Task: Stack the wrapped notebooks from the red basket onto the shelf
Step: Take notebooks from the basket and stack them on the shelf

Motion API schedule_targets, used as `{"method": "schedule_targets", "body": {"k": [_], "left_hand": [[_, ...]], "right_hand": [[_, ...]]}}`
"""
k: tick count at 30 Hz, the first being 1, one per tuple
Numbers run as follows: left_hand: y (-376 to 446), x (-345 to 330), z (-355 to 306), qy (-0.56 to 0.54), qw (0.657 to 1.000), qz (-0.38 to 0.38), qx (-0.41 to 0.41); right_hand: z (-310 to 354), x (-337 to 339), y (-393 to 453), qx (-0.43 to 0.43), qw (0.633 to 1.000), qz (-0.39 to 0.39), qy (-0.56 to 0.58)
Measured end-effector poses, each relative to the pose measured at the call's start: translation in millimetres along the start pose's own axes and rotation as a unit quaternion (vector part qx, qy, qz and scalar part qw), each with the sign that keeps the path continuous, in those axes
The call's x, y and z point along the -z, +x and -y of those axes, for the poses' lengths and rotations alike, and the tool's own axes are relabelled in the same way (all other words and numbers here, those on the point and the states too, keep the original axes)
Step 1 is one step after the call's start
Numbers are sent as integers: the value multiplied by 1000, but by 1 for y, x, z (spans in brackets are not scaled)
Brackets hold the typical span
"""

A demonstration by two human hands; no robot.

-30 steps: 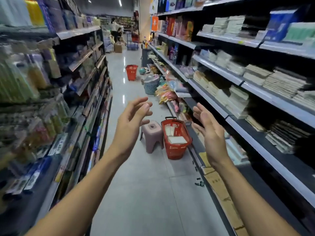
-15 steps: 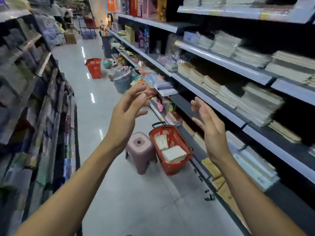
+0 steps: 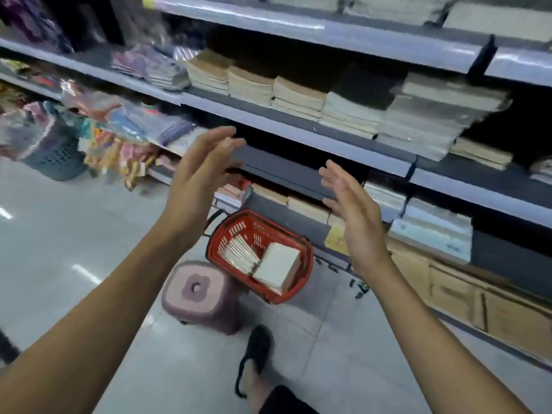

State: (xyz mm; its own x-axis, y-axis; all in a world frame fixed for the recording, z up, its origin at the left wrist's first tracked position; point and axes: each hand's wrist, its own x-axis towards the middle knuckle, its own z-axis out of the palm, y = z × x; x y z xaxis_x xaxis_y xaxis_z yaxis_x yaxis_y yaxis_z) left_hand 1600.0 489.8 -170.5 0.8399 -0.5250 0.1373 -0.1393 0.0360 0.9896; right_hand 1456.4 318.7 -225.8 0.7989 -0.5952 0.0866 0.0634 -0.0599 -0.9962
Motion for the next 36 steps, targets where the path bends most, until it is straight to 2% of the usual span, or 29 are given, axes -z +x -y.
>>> {"method": "schedule_targets", "body": {"k": [5,9,17,23,26,31,36], "left_hand": [[98,23,75,6,996,77,50],[155,41,103,10,988,123,87],[250,64,176,-22,968,222,116],[306,85,306,-58,929,334,148],[322,94,378,-66,916,364,155],[321,104,486,-104,900,394,155],[298,97,585,-107,896,397,169]], "right_hand": [[-64,-33,68,-49,996,-80,-6],[-88,-57,99,-95,987,-130,0],[-148,-123,152,-119,973,-198,-1],[-252,-179,185,-119,935,-333,-9],[-313,-194,191,-120,914,-386,-35],[-418,-201,178,-139,892,-422,-82],[-513,-206,162,-148,890,-427,-60]]}}
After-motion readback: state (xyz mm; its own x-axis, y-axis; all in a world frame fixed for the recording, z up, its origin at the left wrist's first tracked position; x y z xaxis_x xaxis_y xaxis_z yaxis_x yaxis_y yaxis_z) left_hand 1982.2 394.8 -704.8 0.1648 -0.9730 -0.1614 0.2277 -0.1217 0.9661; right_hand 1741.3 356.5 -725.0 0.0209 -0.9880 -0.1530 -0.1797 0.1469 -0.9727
